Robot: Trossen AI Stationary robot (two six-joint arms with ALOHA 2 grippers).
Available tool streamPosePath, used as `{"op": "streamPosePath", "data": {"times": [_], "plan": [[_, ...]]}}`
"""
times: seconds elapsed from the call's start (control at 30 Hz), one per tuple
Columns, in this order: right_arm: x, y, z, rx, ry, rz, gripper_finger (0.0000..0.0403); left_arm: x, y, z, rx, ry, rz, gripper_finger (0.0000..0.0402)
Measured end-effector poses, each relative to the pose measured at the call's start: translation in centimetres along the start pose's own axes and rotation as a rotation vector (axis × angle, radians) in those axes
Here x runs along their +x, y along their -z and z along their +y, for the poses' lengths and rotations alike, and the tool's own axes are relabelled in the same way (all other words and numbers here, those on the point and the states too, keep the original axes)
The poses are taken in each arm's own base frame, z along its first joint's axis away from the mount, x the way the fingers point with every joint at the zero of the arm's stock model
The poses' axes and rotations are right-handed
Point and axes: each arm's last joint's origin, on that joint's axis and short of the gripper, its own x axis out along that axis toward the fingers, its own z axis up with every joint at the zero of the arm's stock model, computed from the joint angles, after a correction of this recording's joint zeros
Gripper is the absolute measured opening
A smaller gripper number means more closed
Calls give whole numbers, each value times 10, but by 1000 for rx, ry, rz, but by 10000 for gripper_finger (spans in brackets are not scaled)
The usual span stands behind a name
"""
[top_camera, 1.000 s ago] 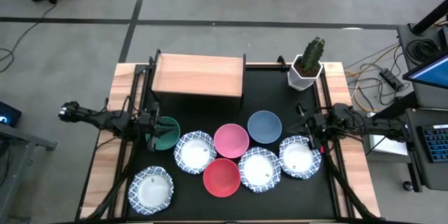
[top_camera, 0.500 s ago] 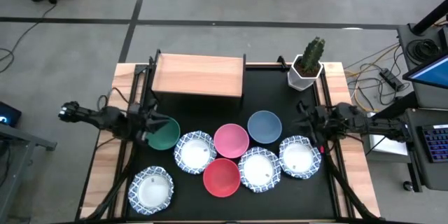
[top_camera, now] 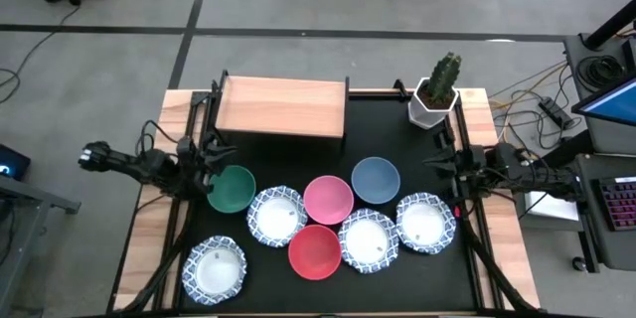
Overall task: Place and stack bowls onto a shelf
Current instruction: Put the white patterned bowl on the shelf
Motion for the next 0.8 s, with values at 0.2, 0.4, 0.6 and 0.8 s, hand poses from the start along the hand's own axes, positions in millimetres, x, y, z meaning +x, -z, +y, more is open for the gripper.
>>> {"op": "streamPosePath", "data": {"times": [0.2, 0.4, 0.6, 0.8], "plan": [[9, -26, 0, -19, -31, -16, 9, 17, -14, -18, -77, 146, 31, 39], [22, -49, 1, 18, -162, 16, 9, 51, -22, -43, -86, 132, 221, 39], [33, -63, 0, 47, -183, 86, 9, 86, -14, -70, -15, -45, 687, 39], [37, -63, -1, 29, -183, 165, 9, 105, 15, -88, 168, -235, 1143, 39]]}}
